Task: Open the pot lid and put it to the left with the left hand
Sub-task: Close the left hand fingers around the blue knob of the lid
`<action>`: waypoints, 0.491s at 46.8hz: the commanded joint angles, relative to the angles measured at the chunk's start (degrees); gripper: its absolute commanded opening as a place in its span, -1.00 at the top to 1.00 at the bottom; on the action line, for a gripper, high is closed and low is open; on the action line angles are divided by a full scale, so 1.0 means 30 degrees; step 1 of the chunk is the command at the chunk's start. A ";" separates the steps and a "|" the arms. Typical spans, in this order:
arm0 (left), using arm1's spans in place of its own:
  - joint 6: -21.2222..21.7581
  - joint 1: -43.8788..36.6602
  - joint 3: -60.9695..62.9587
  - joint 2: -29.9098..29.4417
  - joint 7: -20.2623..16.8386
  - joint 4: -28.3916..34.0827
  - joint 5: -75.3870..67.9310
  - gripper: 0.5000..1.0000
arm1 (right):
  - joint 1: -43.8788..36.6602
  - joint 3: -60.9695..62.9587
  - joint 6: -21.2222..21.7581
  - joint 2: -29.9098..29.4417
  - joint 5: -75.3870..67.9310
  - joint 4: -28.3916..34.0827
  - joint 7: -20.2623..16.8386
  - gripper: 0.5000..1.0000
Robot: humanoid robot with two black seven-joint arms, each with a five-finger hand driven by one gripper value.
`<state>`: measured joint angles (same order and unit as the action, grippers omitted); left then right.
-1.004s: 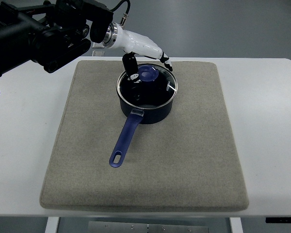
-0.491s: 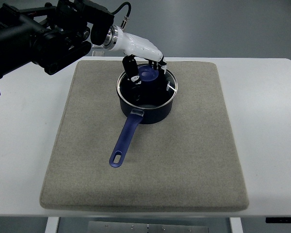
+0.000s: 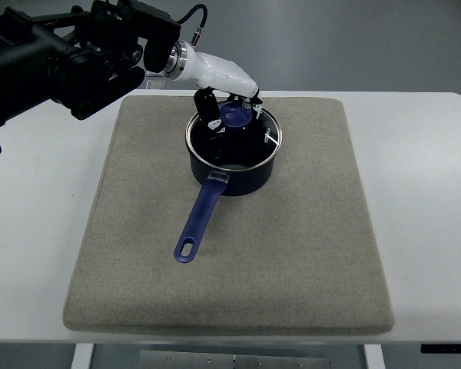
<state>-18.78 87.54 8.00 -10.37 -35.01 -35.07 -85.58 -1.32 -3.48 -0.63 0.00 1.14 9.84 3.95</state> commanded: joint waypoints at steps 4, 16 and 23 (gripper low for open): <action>-0.0011 0.0175 -0.0029 -0.0001 0.0004 -0.0058 0.0050 1.00 | 0.0001 -0.0013 0.0003 0.0000 0.0000 0.0000 0.0003 -0.67; -0.0040 0.0322 -0.0029 -0.0001 0.0004 -0.0117 0.0080 1.00 | 0.0001 0.0016 0.0003 0.0000 0.0000 0.0000 0.0003 -0.67; -0.0040 0.0234 -0.0029 0.0028 0.0004 -0.0147 0.0109 1.00 | 0.0030 -0.0013 0.0003 0.0000 0.0000 0.0000 0.0003 -0.67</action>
<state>-18.90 88.37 7.90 -10.30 -34.98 -35.48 -85.28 -1.30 -3.49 -0.62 0.00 1.14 9.84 3.95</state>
